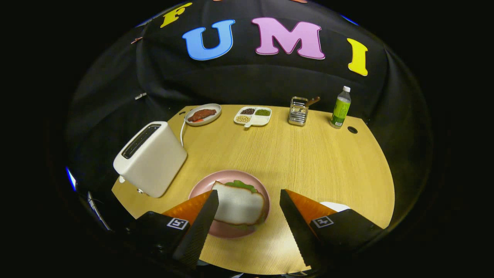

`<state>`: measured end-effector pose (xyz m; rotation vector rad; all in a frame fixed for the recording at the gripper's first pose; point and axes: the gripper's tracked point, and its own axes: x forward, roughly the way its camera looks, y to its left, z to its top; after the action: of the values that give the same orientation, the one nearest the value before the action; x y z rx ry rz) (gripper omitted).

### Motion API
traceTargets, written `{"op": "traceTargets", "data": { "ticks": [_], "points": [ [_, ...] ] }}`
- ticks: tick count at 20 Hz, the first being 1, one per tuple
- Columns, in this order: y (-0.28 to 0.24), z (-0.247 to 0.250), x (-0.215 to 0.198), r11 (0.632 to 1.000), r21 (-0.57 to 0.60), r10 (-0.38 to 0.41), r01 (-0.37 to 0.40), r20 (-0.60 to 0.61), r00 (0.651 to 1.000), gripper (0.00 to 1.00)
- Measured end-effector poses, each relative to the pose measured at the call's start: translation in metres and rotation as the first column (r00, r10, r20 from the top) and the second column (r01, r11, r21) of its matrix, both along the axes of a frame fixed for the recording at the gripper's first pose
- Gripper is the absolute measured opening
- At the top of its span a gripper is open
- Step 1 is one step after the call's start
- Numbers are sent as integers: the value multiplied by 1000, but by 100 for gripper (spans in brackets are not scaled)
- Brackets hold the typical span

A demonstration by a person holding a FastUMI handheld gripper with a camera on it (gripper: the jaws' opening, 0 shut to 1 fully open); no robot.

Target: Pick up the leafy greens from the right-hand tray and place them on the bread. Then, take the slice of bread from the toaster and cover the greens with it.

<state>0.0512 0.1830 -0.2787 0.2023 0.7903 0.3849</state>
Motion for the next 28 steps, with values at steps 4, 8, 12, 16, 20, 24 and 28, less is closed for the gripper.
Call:
{"op": "traceTargets", "data": {
  "ticks": [4,8,12,16,20,24,28],
  "points": [
    [-18,51,-3,1000,28,5,-9,112,994,100],
    [-44,92,-12,1000,22,-17,13,222,975,100],
    [-56,112,-32,999,27,-44,38,267,963,100],
    [-73,121,-48,996,26,-85,80,293,952,100],
    [-88,128,-53,993,4,-111,115,317,942,99],
    [-93,131,-51,992,-21,-115,128,327,938,99],
    [-97,130,-52,989,-41,-123,144,328,937,100]
  ]
}}
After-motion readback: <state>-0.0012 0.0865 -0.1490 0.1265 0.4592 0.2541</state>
